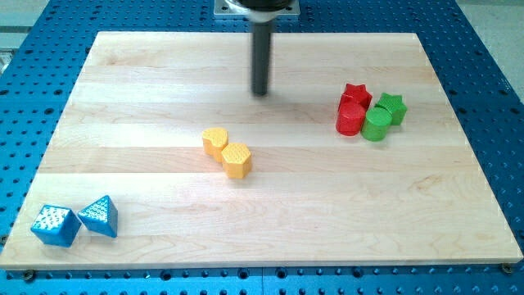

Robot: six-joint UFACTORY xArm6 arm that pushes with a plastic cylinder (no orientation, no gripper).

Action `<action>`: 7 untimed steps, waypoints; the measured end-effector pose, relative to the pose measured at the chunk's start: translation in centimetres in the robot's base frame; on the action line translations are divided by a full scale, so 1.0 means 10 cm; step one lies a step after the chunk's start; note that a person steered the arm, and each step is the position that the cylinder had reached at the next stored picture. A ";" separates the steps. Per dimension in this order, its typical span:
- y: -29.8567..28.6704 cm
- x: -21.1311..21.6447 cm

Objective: Move the hexagon to the bottom right of the board

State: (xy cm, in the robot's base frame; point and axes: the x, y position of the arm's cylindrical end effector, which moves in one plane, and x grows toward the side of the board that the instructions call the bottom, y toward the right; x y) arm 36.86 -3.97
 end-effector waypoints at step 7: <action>0.40 1.74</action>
State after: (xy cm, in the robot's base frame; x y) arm 54.24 0.07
